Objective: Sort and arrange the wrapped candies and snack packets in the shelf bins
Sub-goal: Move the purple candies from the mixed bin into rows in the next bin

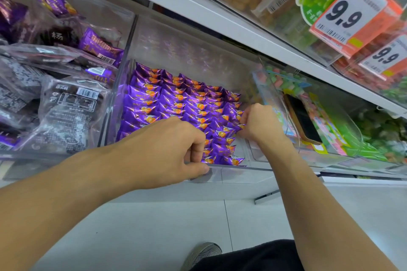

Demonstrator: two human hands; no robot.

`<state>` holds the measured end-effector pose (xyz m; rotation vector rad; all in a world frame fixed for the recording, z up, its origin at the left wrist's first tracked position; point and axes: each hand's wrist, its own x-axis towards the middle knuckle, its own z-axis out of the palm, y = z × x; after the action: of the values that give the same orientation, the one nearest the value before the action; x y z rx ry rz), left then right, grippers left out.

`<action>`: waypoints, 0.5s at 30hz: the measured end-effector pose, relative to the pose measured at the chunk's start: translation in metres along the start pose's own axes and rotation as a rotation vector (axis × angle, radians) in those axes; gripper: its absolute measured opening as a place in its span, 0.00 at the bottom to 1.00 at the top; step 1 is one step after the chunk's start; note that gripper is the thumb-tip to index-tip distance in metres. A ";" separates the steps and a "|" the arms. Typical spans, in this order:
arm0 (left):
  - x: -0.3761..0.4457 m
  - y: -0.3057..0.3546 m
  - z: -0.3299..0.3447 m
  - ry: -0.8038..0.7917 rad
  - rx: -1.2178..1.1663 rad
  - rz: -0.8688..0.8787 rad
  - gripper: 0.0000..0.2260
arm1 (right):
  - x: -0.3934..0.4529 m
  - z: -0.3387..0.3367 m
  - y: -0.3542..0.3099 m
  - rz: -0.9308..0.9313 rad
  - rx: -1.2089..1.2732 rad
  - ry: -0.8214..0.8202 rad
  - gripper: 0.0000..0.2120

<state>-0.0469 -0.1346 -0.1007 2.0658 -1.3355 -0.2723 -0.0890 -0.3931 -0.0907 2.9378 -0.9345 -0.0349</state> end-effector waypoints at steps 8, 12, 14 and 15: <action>0.000 -0.001 0.001 0.012 0.009 0.006 0.13 | -0.001 0.004 0.001 -0.040 -0.001 -0.034 0.08; 0.000 -0.001 0.001 0.016 0.005 0.015 0.13 | -0.003 0.001 0.000 -0.108 -0.137 -0.071 0.08; 0.000 -0.001 0.001 0.018 0.009 0.015 0.13 | -0.004 0.002 -0.002 -0.101 -0.152 -0.068 0.05; 0.000 -0.002 0.001 0.019 0.013 0.016 0.13 | -0.005 0.002 -0.002 -0.095 -0.146 -0.058 0.04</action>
<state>-0.0463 -0.1343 -0.1028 2.0627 -1.3449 -0.2374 -0.0920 -0.3888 -0.0931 2.8569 -0.7636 -0.1860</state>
